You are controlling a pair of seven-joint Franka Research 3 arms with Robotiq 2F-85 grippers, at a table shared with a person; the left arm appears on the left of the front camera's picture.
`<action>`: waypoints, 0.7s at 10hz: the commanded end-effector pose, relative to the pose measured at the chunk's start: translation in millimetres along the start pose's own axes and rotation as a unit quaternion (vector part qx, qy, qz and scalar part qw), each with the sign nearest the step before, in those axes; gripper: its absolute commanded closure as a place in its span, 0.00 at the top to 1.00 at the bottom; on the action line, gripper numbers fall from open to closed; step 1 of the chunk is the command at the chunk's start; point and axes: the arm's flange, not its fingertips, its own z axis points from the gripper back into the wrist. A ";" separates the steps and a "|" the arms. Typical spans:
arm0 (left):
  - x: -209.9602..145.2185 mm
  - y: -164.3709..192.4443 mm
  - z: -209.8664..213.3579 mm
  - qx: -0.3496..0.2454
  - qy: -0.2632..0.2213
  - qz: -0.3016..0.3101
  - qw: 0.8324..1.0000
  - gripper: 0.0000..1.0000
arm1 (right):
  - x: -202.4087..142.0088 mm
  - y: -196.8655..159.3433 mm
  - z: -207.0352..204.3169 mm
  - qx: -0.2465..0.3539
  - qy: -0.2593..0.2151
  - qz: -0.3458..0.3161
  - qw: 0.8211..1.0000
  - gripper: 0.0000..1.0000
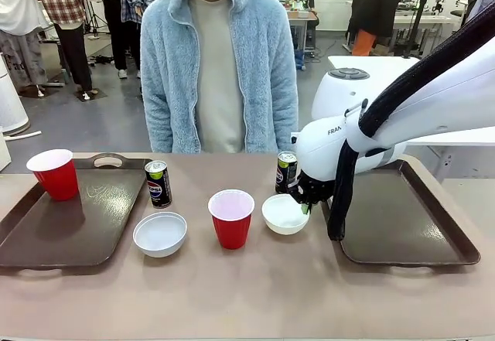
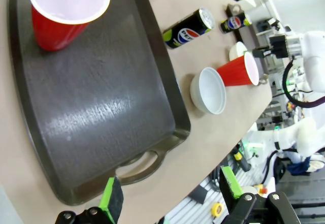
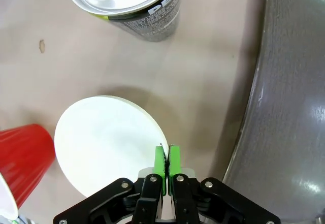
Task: Prepare tableware on both trays.
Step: Pick up a Picnic Bowl from the table and place it on a Handle tray.
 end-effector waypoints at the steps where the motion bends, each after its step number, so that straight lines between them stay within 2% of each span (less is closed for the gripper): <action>1: 0.2 -0.3 1.1 -0.008 -0.005 0.001 1.000 1.00 | -8.8 0.2 12.5 -0.017 0.006 -0.006 1.000 0.00; 3: 0.2 -0.3 1.1 -0.008 -0.005 0.001 1.000 1.00 | -25.2 -10.6 55.1 -0.011 -0.014 -0.013 1.000 0.00; 5: 0.2 -0.3 1.1 -0.008 -0.005 0.001 1.000 1.00 | -32.6 -41.6 99.0 0.017 -0.036 -0.050 0.998 0.00; 7: 0.2 -0.3 1.1 -0.008 -0.005 0.001 1.000 1.00 | -30.2 -88.3 119.9 0.003 -0.034 -0.076 0.997 0.00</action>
